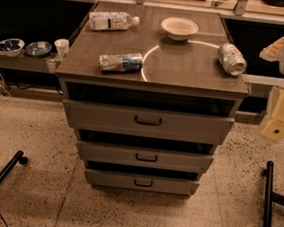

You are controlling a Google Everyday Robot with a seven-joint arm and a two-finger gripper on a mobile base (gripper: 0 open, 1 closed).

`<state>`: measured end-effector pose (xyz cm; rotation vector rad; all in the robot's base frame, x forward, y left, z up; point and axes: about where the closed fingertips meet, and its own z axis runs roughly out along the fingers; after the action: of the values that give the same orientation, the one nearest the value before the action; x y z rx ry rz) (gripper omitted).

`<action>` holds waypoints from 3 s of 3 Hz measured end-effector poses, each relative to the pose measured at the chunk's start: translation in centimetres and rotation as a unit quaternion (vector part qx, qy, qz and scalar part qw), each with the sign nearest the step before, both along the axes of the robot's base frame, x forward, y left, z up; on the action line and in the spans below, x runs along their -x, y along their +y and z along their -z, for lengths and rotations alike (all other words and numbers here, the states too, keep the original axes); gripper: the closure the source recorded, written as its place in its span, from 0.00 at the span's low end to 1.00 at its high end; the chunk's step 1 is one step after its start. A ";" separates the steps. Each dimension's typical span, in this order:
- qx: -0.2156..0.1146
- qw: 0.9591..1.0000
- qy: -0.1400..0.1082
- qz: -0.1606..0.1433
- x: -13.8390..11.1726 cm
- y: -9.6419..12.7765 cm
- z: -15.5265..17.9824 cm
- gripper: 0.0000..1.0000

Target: Open middle drawer

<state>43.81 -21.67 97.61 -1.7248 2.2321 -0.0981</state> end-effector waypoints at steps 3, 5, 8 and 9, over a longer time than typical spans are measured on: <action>-0.021 0.999 -0.011 -0.024 -0.8 -1.2 10.8 0.00; -0.115 0.992 0.033 -0.035 1.7 -5.4 30.2 0.00; -0.128 0.991 0.009 -0.049 -0.3 -3.9 33.0 0.00; -0.167 0.982 -0.033 -0.080 -5.8 -1.6 38.4 0.00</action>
Offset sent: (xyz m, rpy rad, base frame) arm -0.0244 0.0108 -0.2450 -0.1538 -0.0996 0.1724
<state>49.61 -23.30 59.20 -1.6769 1.9224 0.2388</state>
